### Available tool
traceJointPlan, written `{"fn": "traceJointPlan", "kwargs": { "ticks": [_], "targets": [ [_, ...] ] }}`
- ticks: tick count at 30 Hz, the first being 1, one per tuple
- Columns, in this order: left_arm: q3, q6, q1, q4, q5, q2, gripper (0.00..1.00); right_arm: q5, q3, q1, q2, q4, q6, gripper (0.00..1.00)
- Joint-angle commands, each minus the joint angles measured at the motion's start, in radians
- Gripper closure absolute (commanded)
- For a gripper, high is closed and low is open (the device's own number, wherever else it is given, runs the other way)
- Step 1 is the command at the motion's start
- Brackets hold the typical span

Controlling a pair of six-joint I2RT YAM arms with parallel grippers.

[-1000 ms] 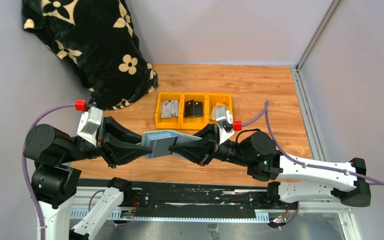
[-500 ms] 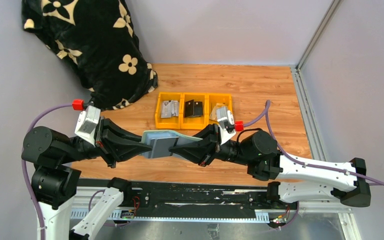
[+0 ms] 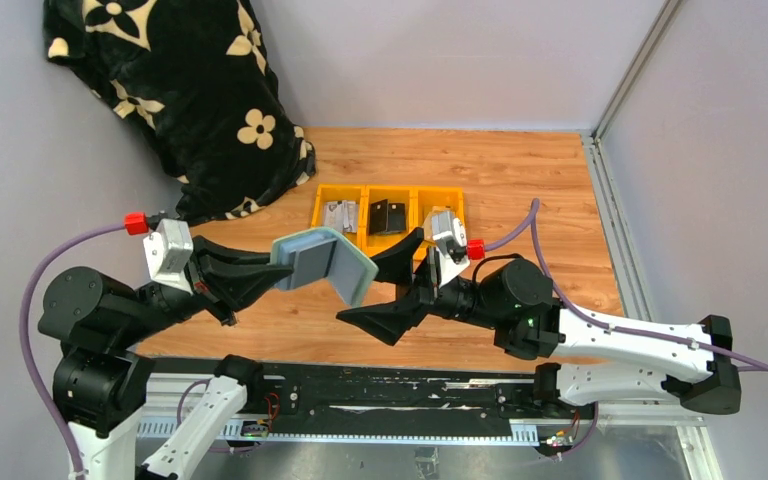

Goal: Take the credit cards out of the card holder
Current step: Remove the credit card from the card holder.

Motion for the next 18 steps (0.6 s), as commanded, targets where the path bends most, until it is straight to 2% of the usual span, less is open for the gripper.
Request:
{"fn": "traceJointPlan", "kwargs": {
  "ticks": [1,9,16,18],
  "targets": [
    [0.021,0.179,-0.002,-0.064,-0.27,-0.016,1.0,-0.002,-0.001,-0.008,-0.01,0.019,-0.001,0.24],
    [0.024,0.157,-0.002,-0.055,-0.194,-0.019,1.0,0.102,0.049,-0.006,0.05,-0.041,-0.037,0.22],
    [0.008,0.113,-0.002,-0.054,-0.158,-0.026,1.0,0.166,0.16,0.001,0.181,-0.03,-0.083,0.22],
    [-0.003,0.08,-0.002,-0.042,-0.16,-0.029,1.0,0.235,0.195,0.015,0.224,-0.035,-0.103,0.21]
  ]
}}
